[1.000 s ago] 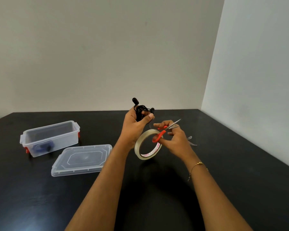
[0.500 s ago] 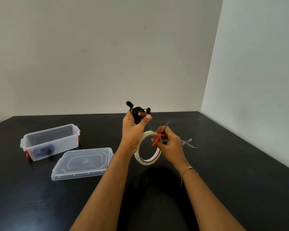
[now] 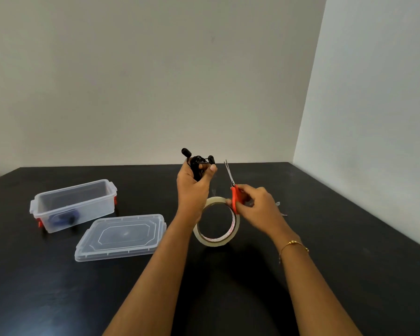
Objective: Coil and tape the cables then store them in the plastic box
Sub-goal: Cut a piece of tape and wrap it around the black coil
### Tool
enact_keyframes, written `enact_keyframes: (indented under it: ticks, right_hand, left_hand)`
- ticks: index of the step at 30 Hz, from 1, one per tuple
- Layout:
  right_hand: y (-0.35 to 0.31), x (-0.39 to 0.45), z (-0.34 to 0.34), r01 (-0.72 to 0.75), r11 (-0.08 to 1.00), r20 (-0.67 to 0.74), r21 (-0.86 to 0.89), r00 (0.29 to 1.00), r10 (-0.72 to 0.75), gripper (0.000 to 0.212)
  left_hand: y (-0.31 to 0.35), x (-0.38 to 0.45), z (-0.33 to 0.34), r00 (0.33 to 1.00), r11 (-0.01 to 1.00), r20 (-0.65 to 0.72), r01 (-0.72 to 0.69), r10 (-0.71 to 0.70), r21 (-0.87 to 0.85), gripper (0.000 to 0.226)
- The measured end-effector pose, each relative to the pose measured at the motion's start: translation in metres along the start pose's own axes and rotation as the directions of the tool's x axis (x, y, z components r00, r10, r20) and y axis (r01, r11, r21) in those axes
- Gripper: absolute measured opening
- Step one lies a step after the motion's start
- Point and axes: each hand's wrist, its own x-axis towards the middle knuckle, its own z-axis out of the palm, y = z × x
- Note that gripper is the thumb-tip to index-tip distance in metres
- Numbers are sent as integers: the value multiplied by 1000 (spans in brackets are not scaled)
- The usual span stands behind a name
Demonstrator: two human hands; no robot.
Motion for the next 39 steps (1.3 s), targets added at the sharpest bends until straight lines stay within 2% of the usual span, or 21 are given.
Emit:
enact_keyframes:
  ticks: [3, 5, 8, 11, 15, 17, 19, 25, 30, 39]
  right_hand:
    - [2, -2, -10, 13, 1000, 140, 1, 990, -13, 47]
    - [3, -2, -13, -33, 999, 226, 38, 974, 24, 49]
    - [1, -4, -19, -91, 992, 266, 90, 962, 64, 42]
    - [-4, -5, -23, -88, 989, 288, 117, 956, 51, 41]
    - [-11, -3, -15, -47, 997, 210, 66, 977, 32, 48]
    - [-12, -2, -8, -16, 1000, 142, -15, 990, 18, 60]
    - [-13, -1, -4, -5, 995, 91, -102, 996, 14, 58]
    - [-17, -5, -15, -34, 937, 131, -348, 988, 85, 53]
    - [-20, -6, -20, -26, 921, 177, -389, 979, 102, 54]
    - [-25, -7, -23, 20, 947, 138, -319, 990, 25, 47]
  left_hand:
    - [-2, 0, 1, 1000, 1000, 12, -16, 16, 24, 15]
    - [-2, 1, 0, 1000, 1000, 12, -10, 10, 15, 14]
    - [-2, 1, 0, 1000, 1000, -4, 3, -3, -26, 15]
    - [0, 3, -2, 1000, 1000, -17, -4, 3, -10, 16]
    - [3, 6, -4, 999, 999, -21, -37, 37, 21, 18]
    - [5, 7, -4, 998, 997, -17, -62, 63, 47, 19]
    - [6, 7, -3, 996, 994, -4, -85, 86, 71, 19]
    - [5, 4, 0, 991, 981, 77, -121, 110, 153, 12]
    - [5, 4, 2, 986, 972, 109, -141, 123, 185, 14]
    - [5, 5, 3, 984, 965, 116, -160, 137, 210, 15]
